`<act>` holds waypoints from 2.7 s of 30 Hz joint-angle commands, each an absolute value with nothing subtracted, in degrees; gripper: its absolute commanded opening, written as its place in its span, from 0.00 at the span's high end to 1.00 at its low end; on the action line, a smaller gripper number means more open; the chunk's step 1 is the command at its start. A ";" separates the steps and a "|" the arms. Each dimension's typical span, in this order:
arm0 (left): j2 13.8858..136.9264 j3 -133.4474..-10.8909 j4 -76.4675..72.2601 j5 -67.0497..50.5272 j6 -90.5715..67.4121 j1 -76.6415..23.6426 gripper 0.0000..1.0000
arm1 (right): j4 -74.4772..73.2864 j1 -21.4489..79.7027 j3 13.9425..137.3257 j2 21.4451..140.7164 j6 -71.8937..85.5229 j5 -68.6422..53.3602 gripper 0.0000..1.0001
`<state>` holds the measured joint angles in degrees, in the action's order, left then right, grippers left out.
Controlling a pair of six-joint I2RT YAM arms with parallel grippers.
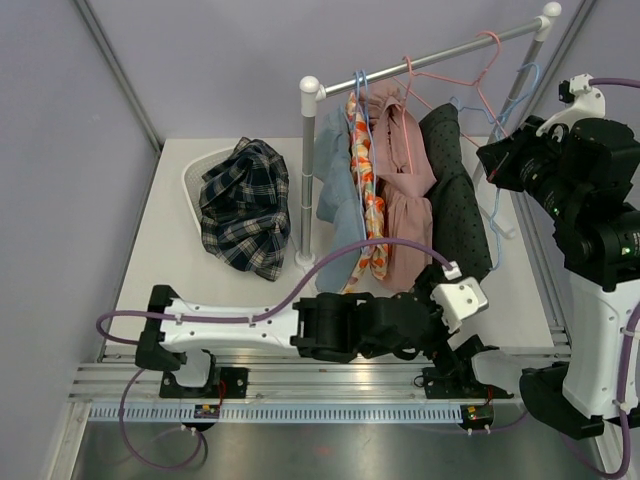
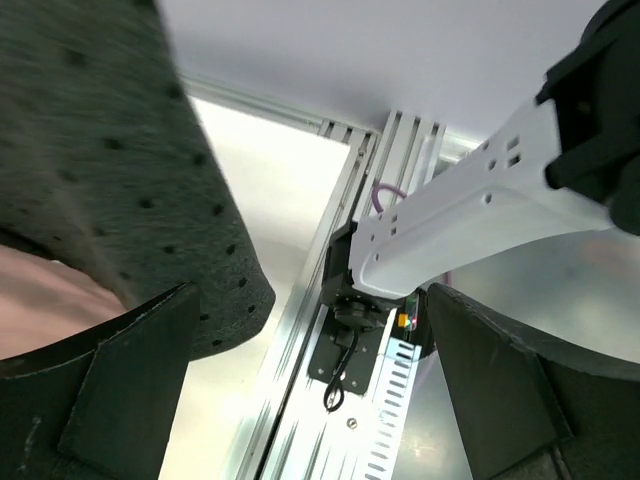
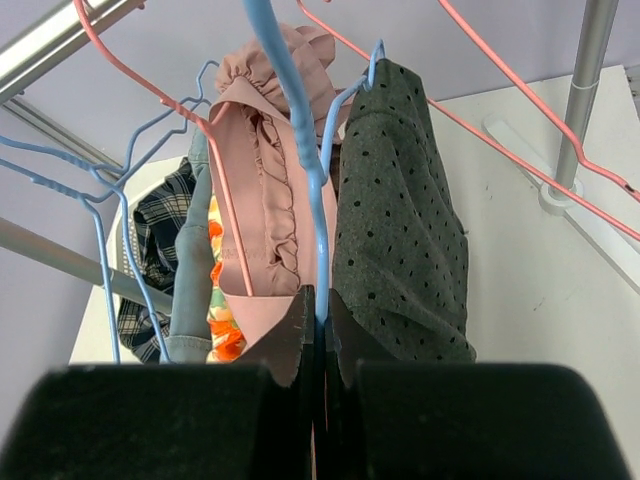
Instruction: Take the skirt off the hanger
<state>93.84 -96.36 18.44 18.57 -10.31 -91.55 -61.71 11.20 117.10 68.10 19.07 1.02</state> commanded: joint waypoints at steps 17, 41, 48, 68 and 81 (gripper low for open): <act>100.91 -110.13 20.83 32.49 -3.35 -91.84 0.06 | -61.00 11.34 121.64 63.02 21.01 -1.59 1.00; 98.35 -102.23 10.46 30.50 -2.20 -90.09 1.00 | -60.65 11.34 120.76 61.52 22.15 -3.78 1.00; 92.74 -96.45 13.18 34.44 -2.55 -95.07 1.00 | -60.12 11.34 120.67 61.96 20.22 -0.80 1.00; 96.15 -92.29 26.39 43.87 -27.86 -123.92 1.00 | -58.98 11.34 131.48 76.99 14.24 10.28 1.00; 100.81 -97.37 43.14 44.56 -42.27 -132.62 1.00 | -58.54 11.16 146.86 92.62 13.27 7.47 1.00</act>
<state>98.17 -94.74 35.73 51.48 -34.74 -116.22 -73.17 11.75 142.56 90.00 14.70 5.30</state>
